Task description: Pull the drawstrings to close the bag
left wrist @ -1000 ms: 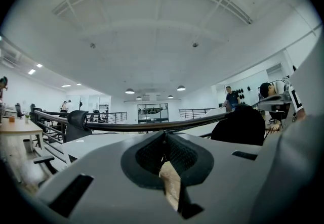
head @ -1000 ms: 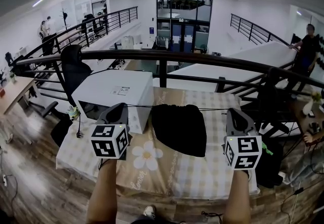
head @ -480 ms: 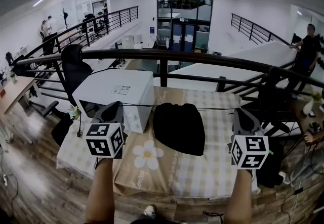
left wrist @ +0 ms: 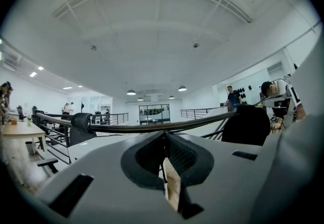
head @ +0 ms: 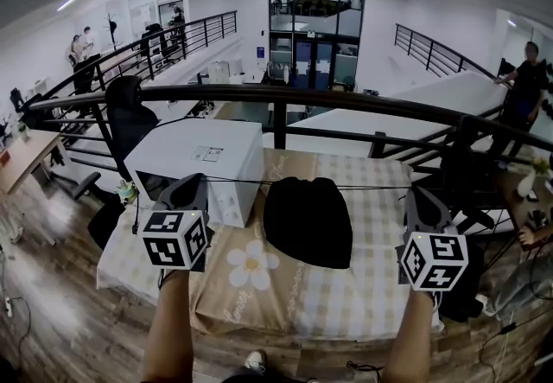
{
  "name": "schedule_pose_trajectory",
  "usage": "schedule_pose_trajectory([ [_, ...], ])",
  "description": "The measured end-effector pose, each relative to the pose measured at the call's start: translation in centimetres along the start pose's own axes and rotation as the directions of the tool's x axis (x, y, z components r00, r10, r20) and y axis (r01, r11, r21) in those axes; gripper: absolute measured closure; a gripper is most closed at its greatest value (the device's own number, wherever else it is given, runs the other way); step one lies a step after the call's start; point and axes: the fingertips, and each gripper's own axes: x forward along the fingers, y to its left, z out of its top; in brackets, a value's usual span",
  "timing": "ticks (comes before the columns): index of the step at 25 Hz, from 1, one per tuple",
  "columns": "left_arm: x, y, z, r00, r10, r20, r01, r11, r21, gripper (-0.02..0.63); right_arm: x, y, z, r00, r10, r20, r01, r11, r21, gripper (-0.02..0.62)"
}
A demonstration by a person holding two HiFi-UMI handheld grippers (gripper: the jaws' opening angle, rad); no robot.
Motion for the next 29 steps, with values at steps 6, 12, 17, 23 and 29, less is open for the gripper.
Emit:
schedule_pose_trajectory([
  [6, -0.1, -0.1, 0.2, 1.000, -0.005, 0.003, 0.005, 1.000, 0.006, 0.581, -0.2, -0.1, 0.3, 1.000, -0.007, 0.008, 0.007, 1.000, 0.011, 0.575],
  [12, 0.2, -0.3, -0.2, 1.000, -0.013, -0.012, 0.013, 1.000, 0.007, 0.581, -0.1, -0.3, 0.2, 1.000, -0.005, 0.007, 0.005, 1.000, 0.020, 0.575],
  [17, 0.2, -0.5, -0.6, 1.000, -0.016, -0.021, 0.016, 1.000, 0.010, 0.581, -0.3, -0.4, 0.1, 1.000, -0.005, 0.005, 0.005, 1.000, 0.023, 0.575],
  [23, 0.3, -0.6, -0.9, 0.999, -0.019, -0.031, 0.020, 1.000, 0.011, 0.581, -0.3, -0.5, -0.1, 1.000, -0.009, 0.000, 0.009, 1.000, 0.021, 0.575],
  [29, 0.2, -0.7, -1.0, 0.999, -0.021, -0.036, 0.021, 1.000, 0.009, 0.581, -0.5, -0.4, -0.2, 1.000, -0.012, -0.003, 0.012, 1.000, 0.017, 0.575],
])
